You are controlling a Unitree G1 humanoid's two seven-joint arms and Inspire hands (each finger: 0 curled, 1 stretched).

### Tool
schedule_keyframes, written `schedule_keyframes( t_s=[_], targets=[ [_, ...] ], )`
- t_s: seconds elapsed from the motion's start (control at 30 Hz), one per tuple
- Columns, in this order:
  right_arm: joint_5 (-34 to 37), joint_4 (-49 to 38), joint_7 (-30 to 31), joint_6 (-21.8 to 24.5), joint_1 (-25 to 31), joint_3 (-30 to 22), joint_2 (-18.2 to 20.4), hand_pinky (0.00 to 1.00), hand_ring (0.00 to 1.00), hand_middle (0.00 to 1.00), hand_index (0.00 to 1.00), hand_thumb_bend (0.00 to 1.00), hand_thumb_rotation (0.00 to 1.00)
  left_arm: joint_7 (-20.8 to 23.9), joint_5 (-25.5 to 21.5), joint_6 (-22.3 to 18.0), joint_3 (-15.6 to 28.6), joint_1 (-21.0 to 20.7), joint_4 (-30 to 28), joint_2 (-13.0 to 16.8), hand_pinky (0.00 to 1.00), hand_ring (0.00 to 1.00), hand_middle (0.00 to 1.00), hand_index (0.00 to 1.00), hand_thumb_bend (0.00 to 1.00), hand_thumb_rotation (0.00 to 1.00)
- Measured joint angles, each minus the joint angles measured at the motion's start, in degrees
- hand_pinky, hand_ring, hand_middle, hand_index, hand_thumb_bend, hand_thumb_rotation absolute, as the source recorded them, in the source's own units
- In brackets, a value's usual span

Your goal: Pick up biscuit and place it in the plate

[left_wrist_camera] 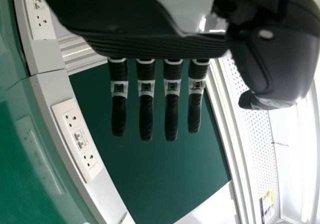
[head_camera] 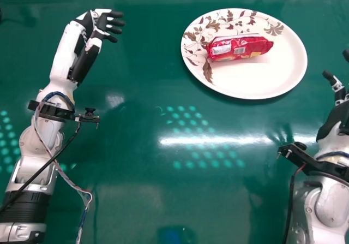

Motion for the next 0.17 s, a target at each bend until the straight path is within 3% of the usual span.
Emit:
schedule_keyframes(
  t_s=[0.17],
  targets=[
    [-0.42, 0.12, 0.04, 0.03, -0.75, 1.27, 0.06, 0.71, 0.79, 0.81, 0.78, 0.48, 0.22, 0.24, -0.14, 0.36, 1.46, -0.06, -0.09, -0.03, 0.49, 0.58, 0.65, 0.7, 0.52, 0.02]
  ],
)
